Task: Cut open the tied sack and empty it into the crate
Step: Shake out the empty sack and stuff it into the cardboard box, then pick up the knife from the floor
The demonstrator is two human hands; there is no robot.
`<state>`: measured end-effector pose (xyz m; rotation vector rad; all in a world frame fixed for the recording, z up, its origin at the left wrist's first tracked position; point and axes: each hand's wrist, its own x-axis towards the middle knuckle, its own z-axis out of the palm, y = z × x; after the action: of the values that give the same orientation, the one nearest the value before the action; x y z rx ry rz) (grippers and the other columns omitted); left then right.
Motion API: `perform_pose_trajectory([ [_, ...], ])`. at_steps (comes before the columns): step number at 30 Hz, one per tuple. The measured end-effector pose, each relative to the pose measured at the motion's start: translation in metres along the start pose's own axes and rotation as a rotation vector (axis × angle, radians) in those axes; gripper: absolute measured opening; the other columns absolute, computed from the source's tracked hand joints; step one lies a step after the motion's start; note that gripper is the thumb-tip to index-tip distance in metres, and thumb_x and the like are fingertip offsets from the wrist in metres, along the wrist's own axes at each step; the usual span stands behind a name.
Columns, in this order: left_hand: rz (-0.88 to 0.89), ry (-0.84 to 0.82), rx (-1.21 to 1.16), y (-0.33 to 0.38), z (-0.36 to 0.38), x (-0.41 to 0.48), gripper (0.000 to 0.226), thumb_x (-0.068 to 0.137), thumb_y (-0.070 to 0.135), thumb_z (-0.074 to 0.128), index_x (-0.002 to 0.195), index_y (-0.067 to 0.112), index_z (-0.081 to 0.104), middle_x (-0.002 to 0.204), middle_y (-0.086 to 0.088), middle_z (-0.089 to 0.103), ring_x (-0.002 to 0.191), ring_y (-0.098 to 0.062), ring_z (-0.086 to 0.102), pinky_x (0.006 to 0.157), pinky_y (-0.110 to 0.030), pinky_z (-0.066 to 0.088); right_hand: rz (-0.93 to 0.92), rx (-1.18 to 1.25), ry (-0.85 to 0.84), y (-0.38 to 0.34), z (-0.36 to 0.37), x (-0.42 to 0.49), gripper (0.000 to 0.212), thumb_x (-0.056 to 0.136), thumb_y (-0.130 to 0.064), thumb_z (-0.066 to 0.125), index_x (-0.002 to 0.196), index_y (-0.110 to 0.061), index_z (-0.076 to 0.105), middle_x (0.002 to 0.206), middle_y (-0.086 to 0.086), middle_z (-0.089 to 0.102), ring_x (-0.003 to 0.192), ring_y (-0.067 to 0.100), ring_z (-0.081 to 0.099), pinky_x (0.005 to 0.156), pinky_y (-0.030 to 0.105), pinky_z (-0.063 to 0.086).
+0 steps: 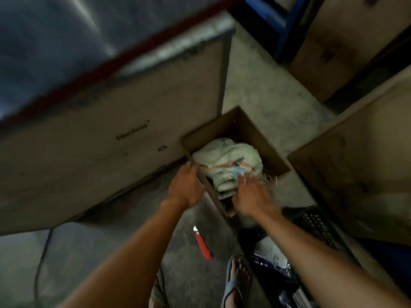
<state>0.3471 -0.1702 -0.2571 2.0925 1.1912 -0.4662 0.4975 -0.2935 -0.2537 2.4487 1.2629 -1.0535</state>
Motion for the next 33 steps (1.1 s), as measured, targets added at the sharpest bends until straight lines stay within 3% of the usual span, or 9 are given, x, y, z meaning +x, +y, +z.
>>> perform_pose_trajectory([
  [7, -0.221, 0.110, -0.142, -0.018, -0.059, -0.226, 0.072, 0.096, 0.037, 0.062, 0.158, 0.018, 0.030, 0.169, -0.011, 0.022, 0.157, -0.027, 0.019, 0.124, -0.034, 0.022, -0.216, 0.031, -0.021, -0.075, -0.048, -0.192, 0.077, 0.095, -0.040, 0.049, 0.157, -0.014, 0.011, 0.166, 0.014, 0.004, 0.152, 0.030, 0.009, 0.118, 0.041, 0.023],
  [14, -0.351, 0.195, -0.150, -0.081, -0.007, -0.319, 0.075, 0.097, 0.039, 0.058, 0.161, 0.021, 0.024, 0.172, -0.009, 0.010, 0.160, -0.026, 0.009, 0.126, -0.036, 0.018, -0.330, 0.027, -0.017, -0.102, 0.035, -0.244, 0.072, 0.099, -0.033, 0.045, 0.157, -0.013, 0.008, 0.166, 0.012, 0.002, 0.153, 0.025, 0.007, 0.120, 0.034, 0.020],
  [18, -0.385, 0.188, -0.151, -0.134, 0.069, -0.314, 0.076, 0.099, 0.039, 0.055, 0.163, 0.018, 0.018, 0.173, -0.009, 0.004, 0.160, -0.025, 0.002, 0.128, -0.036, 0.012, -0.286, 0.064, -0.032, -0.103, 0.122, -0.215, 0.071, 0.099, -0.026, 0.044, 0.157, -0.008, 0.006, 0.166, 0.014, 0.004, 0.153, 0.025, 0.005, 0.121, 0.034, 0.018],
  [22, -0.405, 0.135, -0.158, -0.198, 0.174, -0.276, 0.080, 0.099, 0.039, 0.054, 0.164, 0.017, 0.012, 0.173, -0.009, -0.002, 0.160, -0.024, -0.002, 0.128, -0.037, 0.010, -0.225, 0.107, 0.014, -0.100, 0.237, -0.150, 0.073, 0.097, -0.023, 0.046, 0.157, -0.010, 0.006, 0.165, 0.015, 0.010, 0.153, 0.026, 0.011, 0.120, 0.038, 0.025],
  [26, -0.411, 0.076, -0.165, -0.266, 0.290, -0.217, 0.080, 0.099, 0.035, 0.055, 0.164, 0.015, 0.013, 0.173, -0.011, -0.001, 0.160, -0.026, -0.002, 0.129, -0.039, 0.012, -0.163, 0.088, -0.016, -0.091, 0.359, -0.064, 0.069, 0.099, -0.019, 0.044, 0.154, 0.003, 0.008, 0.163, 0.023, 0.010, 0.152, 0.034, 0.006, 0.123, 0.037, 0.013],
  [33, -0.446, 0.164, -0.150, -0.368, 0.458, -0.098, 0.076, 0.103, 0.031, 0.044, 0.165, 0.015, 0.003, 0.172, -0.010, -0.011, 0.159, -0.024, -0.011, 0.129, -0.041, 0.003, -0.061, 0.065, 0.195, -0.072, 0.536, 0.076, 0.071, 0.101, -0.024, 0.041, 0.154, 0.005, 0.003, 0.164, 0.021, 0.003, 0.153, 0.032, 0.002, 0.120, 0.041, 0.023],
])
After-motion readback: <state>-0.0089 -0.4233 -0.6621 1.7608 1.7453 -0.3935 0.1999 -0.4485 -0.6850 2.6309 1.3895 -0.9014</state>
